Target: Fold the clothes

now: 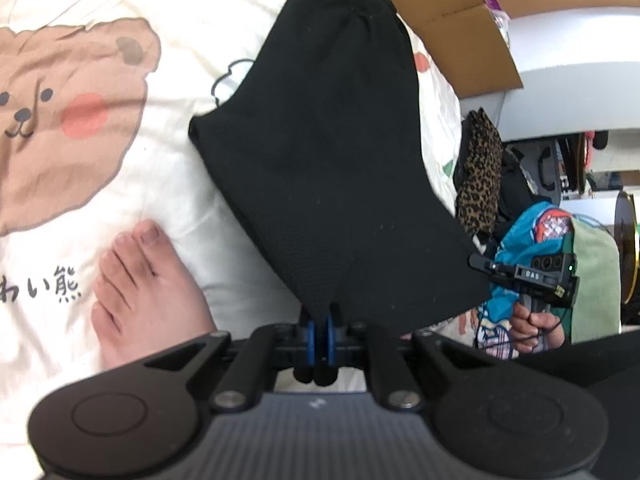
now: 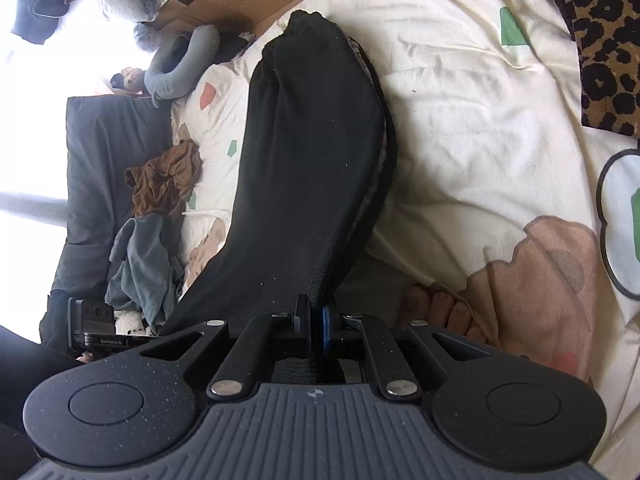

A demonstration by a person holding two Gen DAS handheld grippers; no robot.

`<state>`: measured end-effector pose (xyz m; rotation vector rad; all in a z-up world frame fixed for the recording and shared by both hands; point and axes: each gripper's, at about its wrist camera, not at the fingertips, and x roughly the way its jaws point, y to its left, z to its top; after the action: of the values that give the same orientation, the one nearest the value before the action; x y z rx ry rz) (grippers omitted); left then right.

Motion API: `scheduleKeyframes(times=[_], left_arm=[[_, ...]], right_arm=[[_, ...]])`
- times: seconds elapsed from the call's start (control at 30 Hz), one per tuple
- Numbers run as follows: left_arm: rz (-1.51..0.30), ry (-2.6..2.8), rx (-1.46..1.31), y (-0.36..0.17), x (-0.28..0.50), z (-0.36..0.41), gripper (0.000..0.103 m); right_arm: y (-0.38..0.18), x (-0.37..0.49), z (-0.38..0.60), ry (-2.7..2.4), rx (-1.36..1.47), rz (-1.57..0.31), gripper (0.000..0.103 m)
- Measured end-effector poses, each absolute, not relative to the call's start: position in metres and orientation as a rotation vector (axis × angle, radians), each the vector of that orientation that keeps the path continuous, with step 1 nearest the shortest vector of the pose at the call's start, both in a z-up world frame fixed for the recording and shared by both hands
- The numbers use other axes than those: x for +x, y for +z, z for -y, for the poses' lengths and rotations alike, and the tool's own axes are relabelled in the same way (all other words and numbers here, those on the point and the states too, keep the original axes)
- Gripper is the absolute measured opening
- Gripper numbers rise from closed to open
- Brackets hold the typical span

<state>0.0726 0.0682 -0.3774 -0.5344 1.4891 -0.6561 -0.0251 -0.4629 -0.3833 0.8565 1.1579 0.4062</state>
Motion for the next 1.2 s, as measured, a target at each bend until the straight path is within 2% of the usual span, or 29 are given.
scheduleKeyframes(times=[0.73, 1.2], left_arm=[[-1.217, -0.634, -0.494, -0.353, 0.176, -0.054, 0.006], [-1.182, -0.634, -0.398, -0.363, 0.238, -0.03, 0.006]], right_arm=[[-0.369, 0.06, 0.465, 0.356, 0.838, -1.024, 0.003], [-0.374, 0.127, 0.467, 0.341, 0.763, -1.019, 0.004]])
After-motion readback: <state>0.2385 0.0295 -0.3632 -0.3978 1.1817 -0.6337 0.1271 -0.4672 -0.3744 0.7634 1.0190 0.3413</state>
